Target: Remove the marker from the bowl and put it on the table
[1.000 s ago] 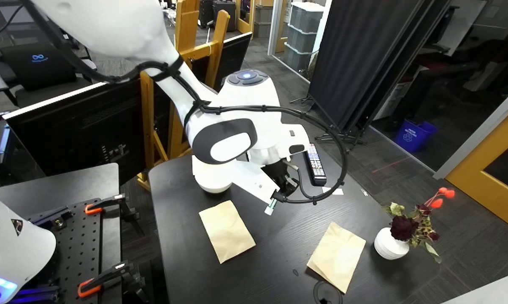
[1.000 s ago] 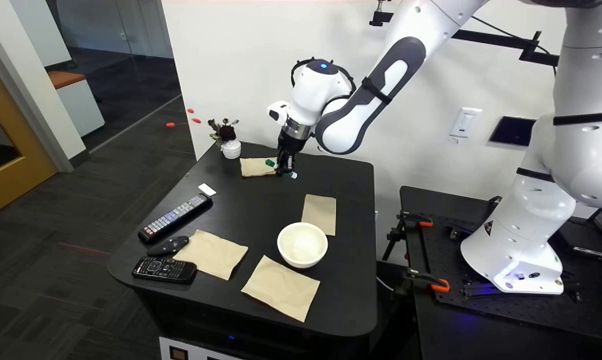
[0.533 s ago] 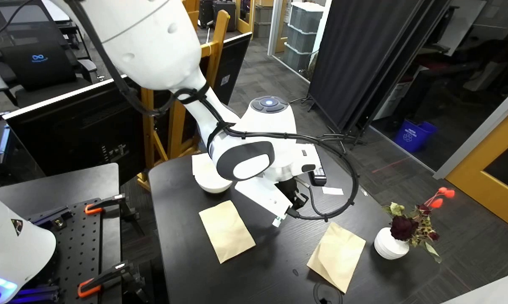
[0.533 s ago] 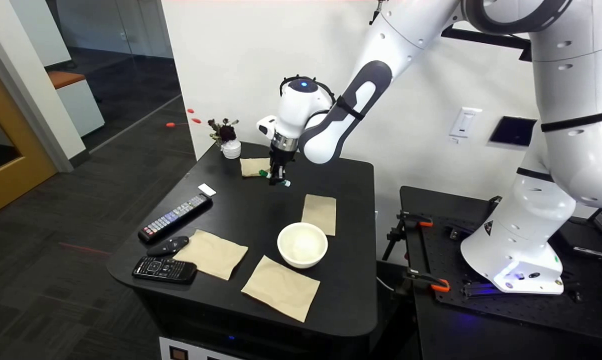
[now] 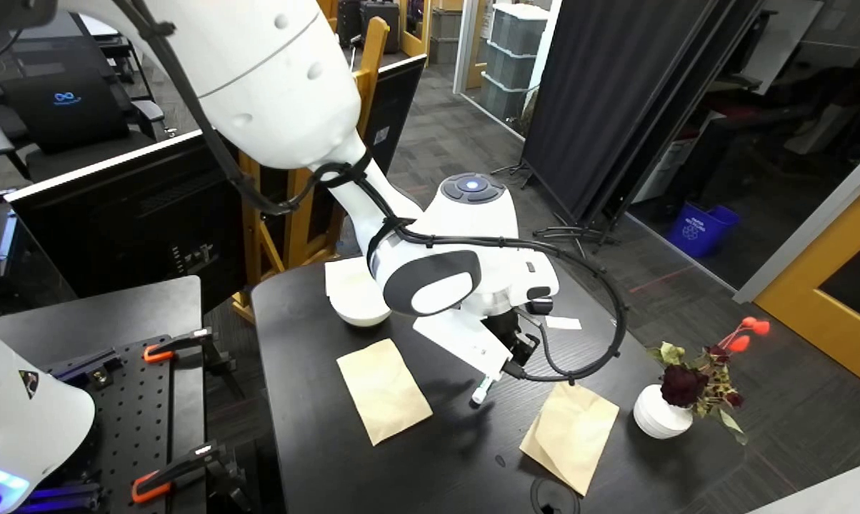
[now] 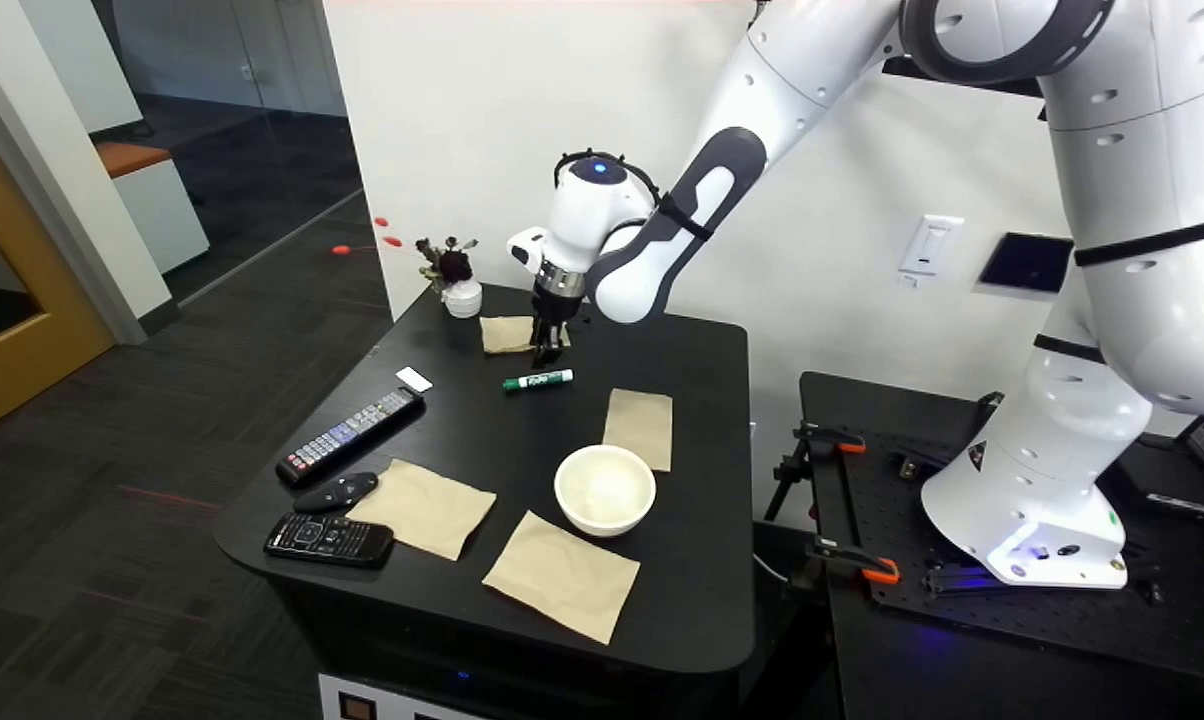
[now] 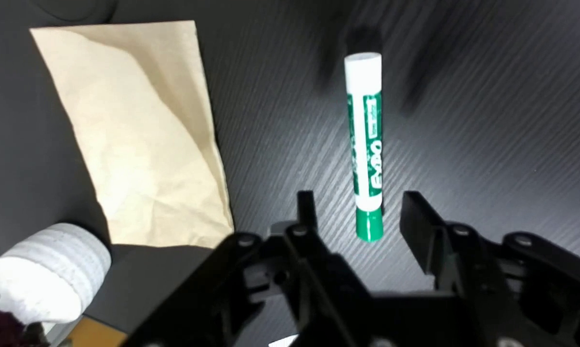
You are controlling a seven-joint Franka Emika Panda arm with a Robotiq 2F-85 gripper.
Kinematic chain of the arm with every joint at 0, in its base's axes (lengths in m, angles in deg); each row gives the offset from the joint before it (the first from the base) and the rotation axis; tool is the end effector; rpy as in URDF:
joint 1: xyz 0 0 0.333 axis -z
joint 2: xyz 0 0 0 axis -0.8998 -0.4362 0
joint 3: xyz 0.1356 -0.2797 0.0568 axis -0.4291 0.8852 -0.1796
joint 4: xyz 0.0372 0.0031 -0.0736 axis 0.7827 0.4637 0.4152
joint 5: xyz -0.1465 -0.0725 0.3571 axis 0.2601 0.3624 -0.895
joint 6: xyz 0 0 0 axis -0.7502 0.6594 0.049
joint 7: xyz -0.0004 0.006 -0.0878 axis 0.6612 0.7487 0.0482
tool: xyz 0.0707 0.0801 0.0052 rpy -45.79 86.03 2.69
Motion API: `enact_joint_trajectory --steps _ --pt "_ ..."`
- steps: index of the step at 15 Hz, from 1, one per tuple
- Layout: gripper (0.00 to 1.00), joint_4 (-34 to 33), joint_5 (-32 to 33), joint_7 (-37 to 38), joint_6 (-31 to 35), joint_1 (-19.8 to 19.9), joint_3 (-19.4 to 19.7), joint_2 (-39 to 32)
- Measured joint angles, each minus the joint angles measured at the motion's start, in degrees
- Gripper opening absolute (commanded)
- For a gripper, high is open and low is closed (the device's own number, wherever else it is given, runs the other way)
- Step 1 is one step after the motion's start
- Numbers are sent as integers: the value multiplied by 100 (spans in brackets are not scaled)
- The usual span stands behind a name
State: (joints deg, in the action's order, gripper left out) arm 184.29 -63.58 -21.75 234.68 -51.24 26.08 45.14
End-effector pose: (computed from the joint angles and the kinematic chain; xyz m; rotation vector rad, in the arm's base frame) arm 0.6077 -0.1382 0.1772 2.8674 0.6197 0.3837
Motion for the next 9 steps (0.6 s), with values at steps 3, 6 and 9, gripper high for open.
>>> enact_joint_trajectory --steps 3,6,9 --pt "100 25 0 -111 1 80 -70 228" --pt "100 185 -12 -303 -2 302 -350 576" --pt "100 451 -128 -554 -77 598 -767 895"
